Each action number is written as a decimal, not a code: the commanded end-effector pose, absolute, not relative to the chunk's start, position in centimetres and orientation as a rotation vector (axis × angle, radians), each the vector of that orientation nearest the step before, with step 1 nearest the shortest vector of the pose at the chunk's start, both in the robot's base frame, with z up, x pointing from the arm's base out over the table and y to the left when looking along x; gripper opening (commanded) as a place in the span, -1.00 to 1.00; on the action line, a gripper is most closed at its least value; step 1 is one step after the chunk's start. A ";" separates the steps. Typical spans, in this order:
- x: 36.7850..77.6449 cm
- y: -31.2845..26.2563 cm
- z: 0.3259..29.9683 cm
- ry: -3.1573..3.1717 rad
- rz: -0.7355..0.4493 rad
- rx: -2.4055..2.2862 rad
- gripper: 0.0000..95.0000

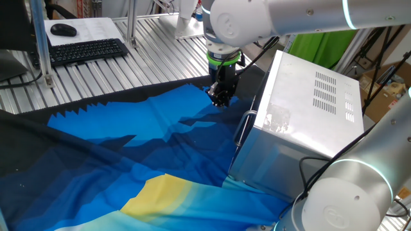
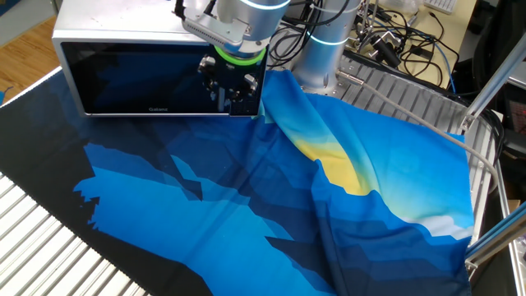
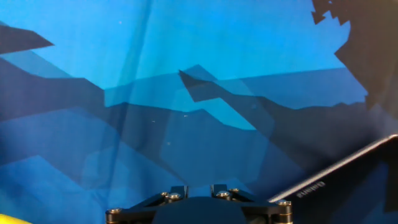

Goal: Open the microwave door

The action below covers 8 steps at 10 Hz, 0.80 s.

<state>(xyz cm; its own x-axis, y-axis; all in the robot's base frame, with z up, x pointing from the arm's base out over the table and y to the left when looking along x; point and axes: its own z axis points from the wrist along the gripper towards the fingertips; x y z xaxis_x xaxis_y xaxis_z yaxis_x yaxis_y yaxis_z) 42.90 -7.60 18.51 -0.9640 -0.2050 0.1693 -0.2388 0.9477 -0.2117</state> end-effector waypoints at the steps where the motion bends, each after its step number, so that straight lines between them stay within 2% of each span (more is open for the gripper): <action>1: 42.7 -7.6 18.6 -2.960 0.317 0.341 -0.60; 2: 42.7 -7.6 18.6 -2.965 0.320 0.342 -1.00; 4: 42.7 -7.6 18.6 -3.002 0.349 0.353 -1.00; 5: 42.7 -7.6 18.6 -2.989 0.285 0.350 -1.00; 8: 42.7 -7.6 18.6 -2.977 0.321 0.345 -1.00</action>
<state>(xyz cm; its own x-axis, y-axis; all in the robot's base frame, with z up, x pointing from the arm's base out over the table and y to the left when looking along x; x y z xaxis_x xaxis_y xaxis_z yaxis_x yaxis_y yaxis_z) 42.29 -7.73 18.74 -0.9673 -0.2176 0.1305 -0.2397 0.9524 -0.1885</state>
